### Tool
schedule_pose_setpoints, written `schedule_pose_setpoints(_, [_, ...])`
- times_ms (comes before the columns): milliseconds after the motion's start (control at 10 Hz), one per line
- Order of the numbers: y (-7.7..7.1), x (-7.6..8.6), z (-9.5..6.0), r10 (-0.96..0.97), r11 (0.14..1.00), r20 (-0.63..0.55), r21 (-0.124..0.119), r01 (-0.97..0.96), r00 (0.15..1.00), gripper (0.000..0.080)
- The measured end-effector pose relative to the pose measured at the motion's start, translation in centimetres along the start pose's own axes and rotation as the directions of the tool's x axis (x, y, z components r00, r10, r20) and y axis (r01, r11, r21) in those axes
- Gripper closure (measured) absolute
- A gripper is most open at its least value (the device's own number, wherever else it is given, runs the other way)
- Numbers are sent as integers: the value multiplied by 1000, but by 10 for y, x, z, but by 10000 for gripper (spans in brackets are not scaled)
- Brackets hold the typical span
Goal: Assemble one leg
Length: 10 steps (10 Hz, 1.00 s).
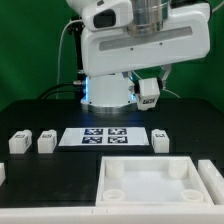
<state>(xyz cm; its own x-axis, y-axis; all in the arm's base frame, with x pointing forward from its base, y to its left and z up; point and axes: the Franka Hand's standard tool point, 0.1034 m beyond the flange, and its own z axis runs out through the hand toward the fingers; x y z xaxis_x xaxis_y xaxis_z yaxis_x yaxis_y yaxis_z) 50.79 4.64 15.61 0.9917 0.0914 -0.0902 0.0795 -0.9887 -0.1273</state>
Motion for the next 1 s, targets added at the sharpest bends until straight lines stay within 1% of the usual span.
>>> schedule_pose_setpoints(100, [1, 9, 2, -3, 1000, -132, -20, 0, 991, 505])
schedule_pose_setpoints(200, [-3, 22, 9, -25, 999, -247, -39, 16, 969, 505])
schedule_pose_setpoints(300, [-1, 34, 1, -57, 998, -279, -50, 44, 959, 505])
schedule_pose_setpoints(400, [2, 59, -22, -73, 996, -403, -75, 47, 912, 505])
schedule_pose_setpoints(500, [1, 72, -34, -85, 995, -491, -92, 45, 867, 505])
schedule_pose_setpoints(600, [-3, 78, -43, -92, 994, -549, -101, 43, 831, 505])
schedule_pose_setpoints(700, [-3, 78, -49, -85, 994, -630, -108, 22, 772, 505])
schedule_pose_setpoints(800, [5, 76, -48, -110, 990, -709, -141, 12, 696, 505])
schedule_pose_setpoints(900, [6, 74, -37, -105, 990, -697, -137, 12, 709, 505])
schedule_pose_setpoints(1000, [6, 75, -39, -106, 990, -696, -137, 13, 711, 505])
